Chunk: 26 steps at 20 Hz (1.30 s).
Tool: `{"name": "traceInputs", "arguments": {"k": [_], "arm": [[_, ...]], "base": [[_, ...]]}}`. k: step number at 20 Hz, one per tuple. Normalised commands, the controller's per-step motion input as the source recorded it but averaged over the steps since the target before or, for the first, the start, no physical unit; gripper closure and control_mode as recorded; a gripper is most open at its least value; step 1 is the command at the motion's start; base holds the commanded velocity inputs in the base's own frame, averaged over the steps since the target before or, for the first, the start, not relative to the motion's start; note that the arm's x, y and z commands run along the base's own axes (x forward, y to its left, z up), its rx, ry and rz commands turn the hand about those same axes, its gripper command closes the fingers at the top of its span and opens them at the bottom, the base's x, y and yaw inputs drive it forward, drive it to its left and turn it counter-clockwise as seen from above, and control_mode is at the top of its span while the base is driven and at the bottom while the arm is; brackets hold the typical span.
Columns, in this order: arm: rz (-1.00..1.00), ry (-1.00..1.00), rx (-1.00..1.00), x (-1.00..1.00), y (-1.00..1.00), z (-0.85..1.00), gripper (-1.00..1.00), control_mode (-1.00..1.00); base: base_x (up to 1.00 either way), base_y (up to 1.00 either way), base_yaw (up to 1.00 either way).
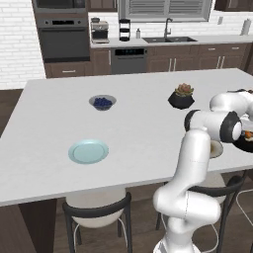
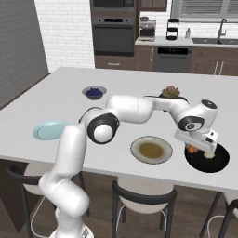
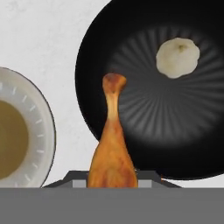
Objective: Pick the chicken drumstick and garlic from their plates and place them in the bowl. Then put the bowl in the fridge.
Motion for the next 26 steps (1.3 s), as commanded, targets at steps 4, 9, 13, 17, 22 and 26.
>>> {"name": "traceInputs", "arguments": {"k": [4,9,13,17,22,26], "arm": [[0.0,0.01,-0.11,0.57,0.05,-0.53,1.0,-1.0],[0.0,0.03,-0.09,0.28,0.0,-0.19,1.0,-1.0],[0.01,0.0,-0.05,0.05,0.0,-0.02,1.0,-1.0],[0.01,0.02,-0.03,0.0,0.0,-0.02,1.0,-1.0],[0.01,0.08,0.0,0.11,0.0,-0.16,-1.0,-1.0],[0.03,0.03,0.0,0.05,-0.13,-0.03,-1.0,-1.0]], "base": [[0.0,0.0,0.0],[0.0,0.0,0.0],[0.0,0.0,0.0],[0.0,0.0,0.0],[0.0,0.0,0.0],[0.0,0.0,0.0]]}}
